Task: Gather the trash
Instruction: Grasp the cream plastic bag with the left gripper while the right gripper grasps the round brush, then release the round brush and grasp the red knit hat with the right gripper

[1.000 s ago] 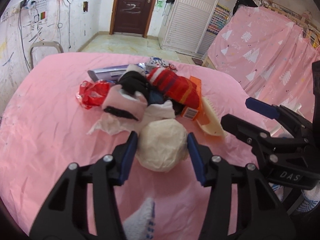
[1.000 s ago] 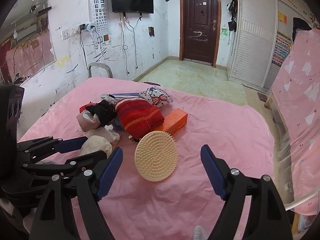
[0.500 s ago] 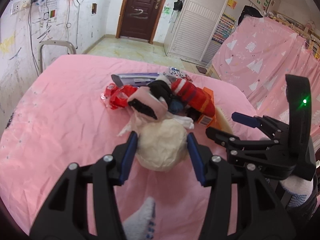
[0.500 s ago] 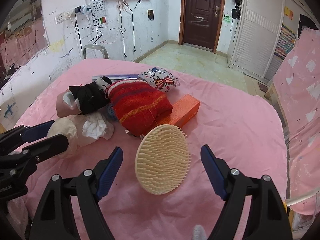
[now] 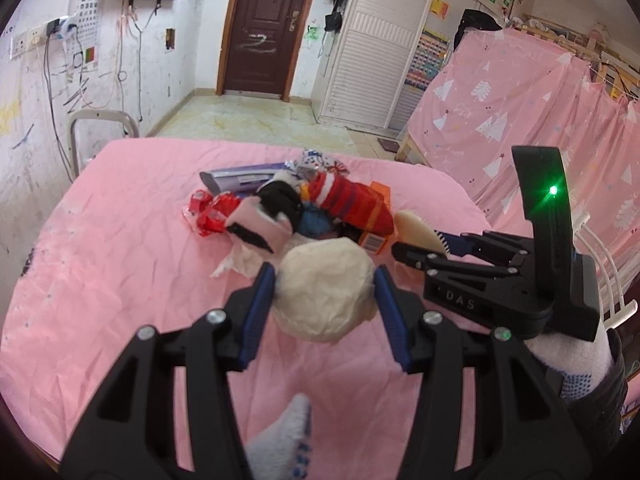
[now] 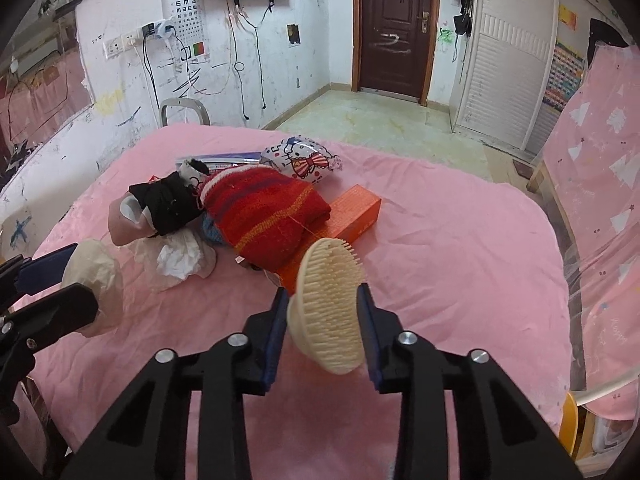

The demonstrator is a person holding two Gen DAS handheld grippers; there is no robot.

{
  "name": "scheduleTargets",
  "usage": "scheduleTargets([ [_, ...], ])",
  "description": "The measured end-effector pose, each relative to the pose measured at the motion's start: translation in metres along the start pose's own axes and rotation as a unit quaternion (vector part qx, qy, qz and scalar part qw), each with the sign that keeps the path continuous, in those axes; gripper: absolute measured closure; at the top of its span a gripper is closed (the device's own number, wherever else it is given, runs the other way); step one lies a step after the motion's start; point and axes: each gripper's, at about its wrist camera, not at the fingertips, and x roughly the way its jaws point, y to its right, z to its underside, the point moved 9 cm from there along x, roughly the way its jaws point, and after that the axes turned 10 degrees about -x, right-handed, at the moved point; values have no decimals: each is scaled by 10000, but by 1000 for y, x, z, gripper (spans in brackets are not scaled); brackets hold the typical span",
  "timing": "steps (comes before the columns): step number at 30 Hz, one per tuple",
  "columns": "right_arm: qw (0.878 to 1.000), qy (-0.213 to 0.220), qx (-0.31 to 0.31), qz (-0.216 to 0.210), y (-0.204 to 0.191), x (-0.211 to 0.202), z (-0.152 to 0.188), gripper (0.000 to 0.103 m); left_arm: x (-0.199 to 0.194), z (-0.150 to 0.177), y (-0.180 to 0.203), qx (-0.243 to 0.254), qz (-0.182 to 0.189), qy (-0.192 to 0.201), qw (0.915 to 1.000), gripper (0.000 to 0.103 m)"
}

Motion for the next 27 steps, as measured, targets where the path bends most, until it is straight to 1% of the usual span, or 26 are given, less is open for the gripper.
scheduleTargets([
  [2,10000,69,56,-1,3,-6,0,81,-1,0,4,34,1,10,10000,54],
  [4,9998,148,123,-18,7,-12,0,83,-1,-1,8,73,-10,1,10000,54],
  [9,9992,350,203,-4,15,-29,0,83,-3,2,20,230,-26,8,9997,54],
  [18,9967,701,414,69,39,-66,6,83,-3,5,54,592,-16,-1,9982,54],
  [20,9964,727,438,6,41,-72,9,83,-3,7,61,666,-13,0,9978,54],
  [23,9966,732,375,36,43,-81,17,83,-2,6,71,730,37,-14,9973,54],
  [27,9966,735,357,61,47,-92,30,83,6,-3,89,833,146,38,9964,54],
])
